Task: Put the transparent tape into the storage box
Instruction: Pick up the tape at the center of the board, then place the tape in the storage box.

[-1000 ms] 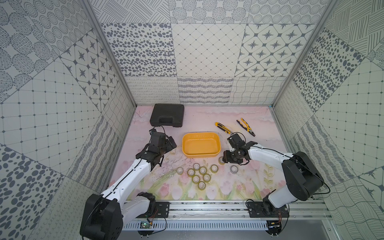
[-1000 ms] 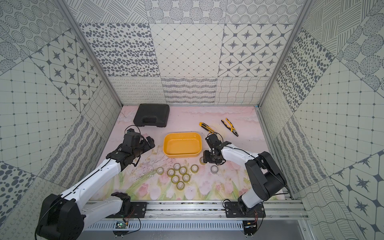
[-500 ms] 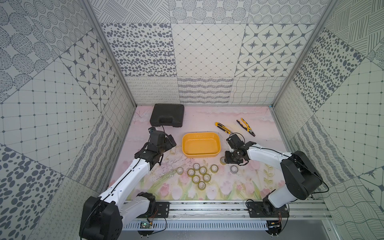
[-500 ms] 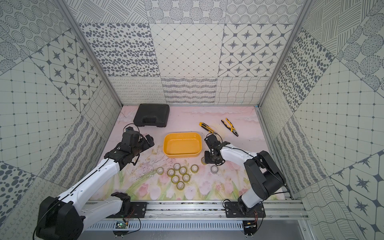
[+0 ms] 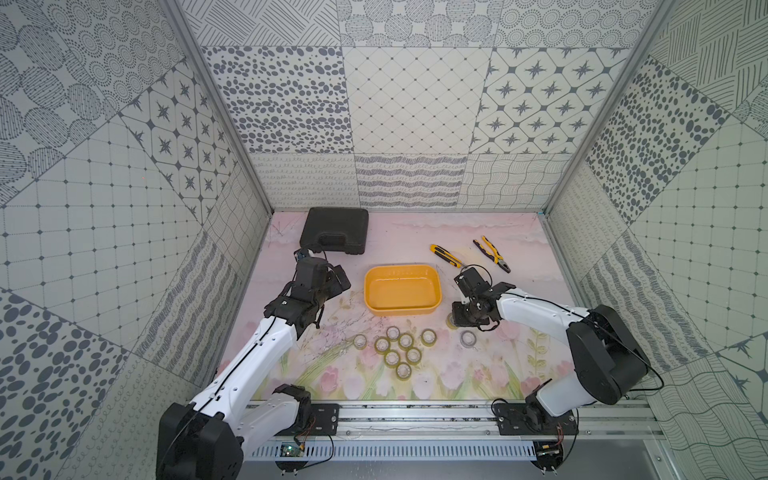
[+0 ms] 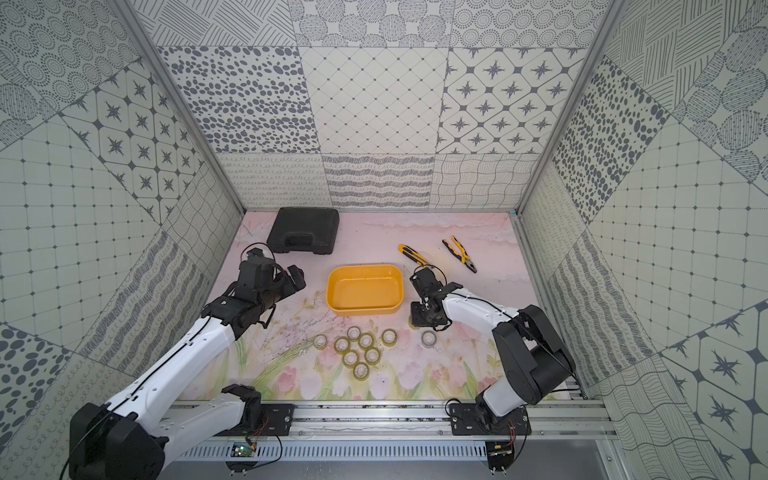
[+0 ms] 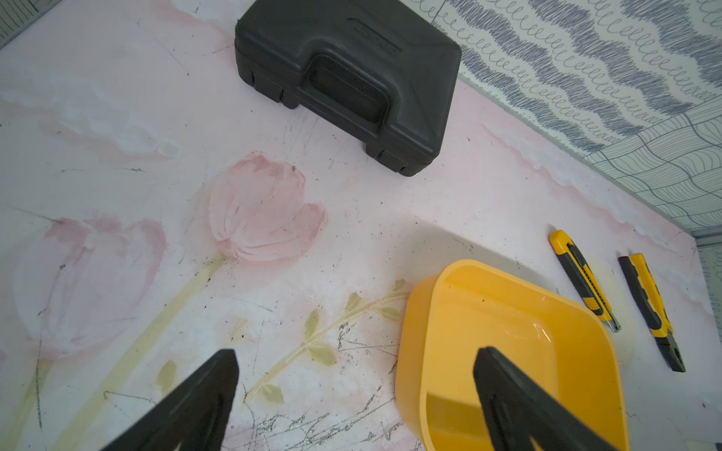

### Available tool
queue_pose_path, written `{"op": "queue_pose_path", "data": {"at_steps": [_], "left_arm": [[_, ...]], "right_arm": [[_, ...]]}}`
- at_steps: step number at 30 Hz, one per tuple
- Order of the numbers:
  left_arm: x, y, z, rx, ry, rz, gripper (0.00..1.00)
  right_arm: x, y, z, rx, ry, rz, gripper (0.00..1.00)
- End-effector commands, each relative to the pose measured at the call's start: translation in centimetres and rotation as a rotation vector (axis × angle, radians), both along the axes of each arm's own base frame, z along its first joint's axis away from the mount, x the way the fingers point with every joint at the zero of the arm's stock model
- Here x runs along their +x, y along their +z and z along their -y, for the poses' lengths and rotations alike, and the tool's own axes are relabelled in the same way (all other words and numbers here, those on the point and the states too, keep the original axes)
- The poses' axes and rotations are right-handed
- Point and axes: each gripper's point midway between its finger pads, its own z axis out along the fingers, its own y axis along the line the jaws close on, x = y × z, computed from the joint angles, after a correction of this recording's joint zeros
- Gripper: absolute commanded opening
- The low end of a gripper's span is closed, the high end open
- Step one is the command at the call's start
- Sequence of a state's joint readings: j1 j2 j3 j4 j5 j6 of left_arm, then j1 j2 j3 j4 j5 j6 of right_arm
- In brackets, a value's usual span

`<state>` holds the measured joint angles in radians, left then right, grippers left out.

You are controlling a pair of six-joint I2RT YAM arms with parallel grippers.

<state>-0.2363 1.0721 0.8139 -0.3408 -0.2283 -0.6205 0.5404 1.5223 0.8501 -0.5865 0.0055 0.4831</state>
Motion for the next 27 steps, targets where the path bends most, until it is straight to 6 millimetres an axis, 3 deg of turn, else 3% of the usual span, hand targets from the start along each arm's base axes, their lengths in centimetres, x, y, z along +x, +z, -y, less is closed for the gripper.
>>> {"op": "queue_pose_path", "data": {"at_steps": [1, 7, 11, 15, 18, 23, 27], "left_arm": [[-0.1, 1.1, 0.9, 0.005, -0.067, -0.01, 0.99], [0.9, 5.5, 3.6, -0.065, -0.186, 0.021, 0.99], [1.8, 7.8, 4.3, -0.037, -0.242, 0.025, 0.99], [2.6, 9.1, 4.6, 0.042, -0.31, 0.037, 0.99], [3.5, 9.2, 3.9, 0.124, -0.314, 0.063, 0.99], [4.7, 6.6, 4.2, 0.177, -0.355, 0.072, 0.99], [4.9, 5.2, 3.0, 0.252, -0.321, 0.022, 0.99]], "right_arm": [[1.4, 3.4, -0.1, 0.019, 0.011, 0.08, 0.06], [1.7, 8.5, 0.1, 0.045, 0.019, 0.166, 0.05], [2.6, 11.9, -0.7, 0.09, 0.036, 0.233, 0.06], [4.2, 13.2, -2.0, 0.115, 0.058, 0.247, 0.05], [5.4, 13.6, -4.3, 0.187, 0.084, 0.231, 0.04], [7.1, 13.3, -7.4, 0.23, 0.114, 0.22, 0.02], [7.9, 12.4, -9.9, 0.239, 0.146, 0.188, 0.02]]}}
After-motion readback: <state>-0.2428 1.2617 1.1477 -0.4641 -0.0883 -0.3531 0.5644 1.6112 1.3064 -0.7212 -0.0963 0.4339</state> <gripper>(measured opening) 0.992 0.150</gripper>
